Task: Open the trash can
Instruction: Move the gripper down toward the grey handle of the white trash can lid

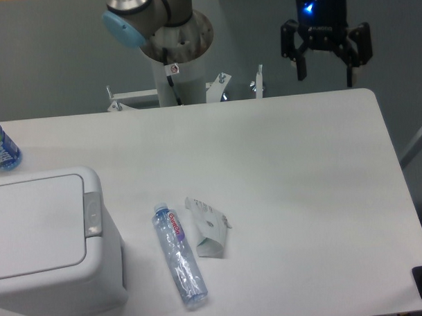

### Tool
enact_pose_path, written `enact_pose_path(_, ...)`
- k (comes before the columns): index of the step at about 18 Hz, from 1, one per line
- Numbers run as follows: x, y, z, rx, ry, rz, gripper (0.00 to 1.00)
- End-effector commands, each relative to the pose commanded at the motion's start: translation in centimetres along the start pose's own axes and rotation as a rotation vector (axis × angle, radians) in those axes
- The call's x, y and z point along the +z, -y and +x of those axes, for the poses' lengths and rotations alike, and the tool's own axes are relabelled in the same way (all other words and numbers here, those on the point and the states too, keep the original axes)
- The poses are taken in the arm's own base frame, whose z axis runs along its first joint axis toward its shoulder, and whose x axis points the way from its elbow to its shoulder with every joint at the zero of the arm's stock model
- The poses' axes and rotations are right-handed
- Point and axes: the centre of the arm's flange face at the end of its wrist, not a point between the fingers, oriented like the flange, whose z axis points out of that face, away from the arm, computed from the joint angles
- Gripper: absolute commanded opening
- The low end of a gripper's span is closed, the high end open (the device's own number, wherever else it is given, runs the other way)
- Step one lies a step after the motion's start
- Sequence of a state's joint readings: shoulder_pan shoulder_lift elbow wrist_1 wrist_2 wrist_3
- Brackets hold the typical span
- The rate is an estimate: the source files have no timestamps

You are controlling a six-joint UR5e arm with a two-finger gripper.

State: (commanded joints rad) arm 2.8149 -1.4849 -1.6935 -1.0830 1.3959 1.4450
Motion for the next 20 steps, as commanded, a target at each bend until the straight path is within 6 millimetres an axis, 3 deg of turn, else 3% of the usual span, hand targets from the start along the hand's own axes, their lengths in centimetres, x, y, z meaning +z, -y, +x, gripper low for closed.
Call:
enact_pose_path(2, 0.0, 1.6, 0.3, -0.023, -0.004, 0.014, 1.00)
enact_pose_path(5, 0.7, 6.2, 0.6, -0.192, -0.029, 0.047, 1.00)
enact_pose_path(9, 2.2, 15.3, 1.5, -0.472, -0.092, 0.097, 1.00)
enact_pose_path(13, 4.2, 23.3, 4.8, -0.700, -0.192, 0.111, 1.00)
enact_pose_path(16, 4.8, 27.3, 7.2, -0.783, -0.308, 0.183, 1.00)
enact_pose_path(18, 5.2, 28.4, 7.6, -0.881, -0.375, 0.225, 1.00)
enact_pose_path(20, 5.1, 30.2, 9.4, -0.880, -0.400, 0.232, 1.00)
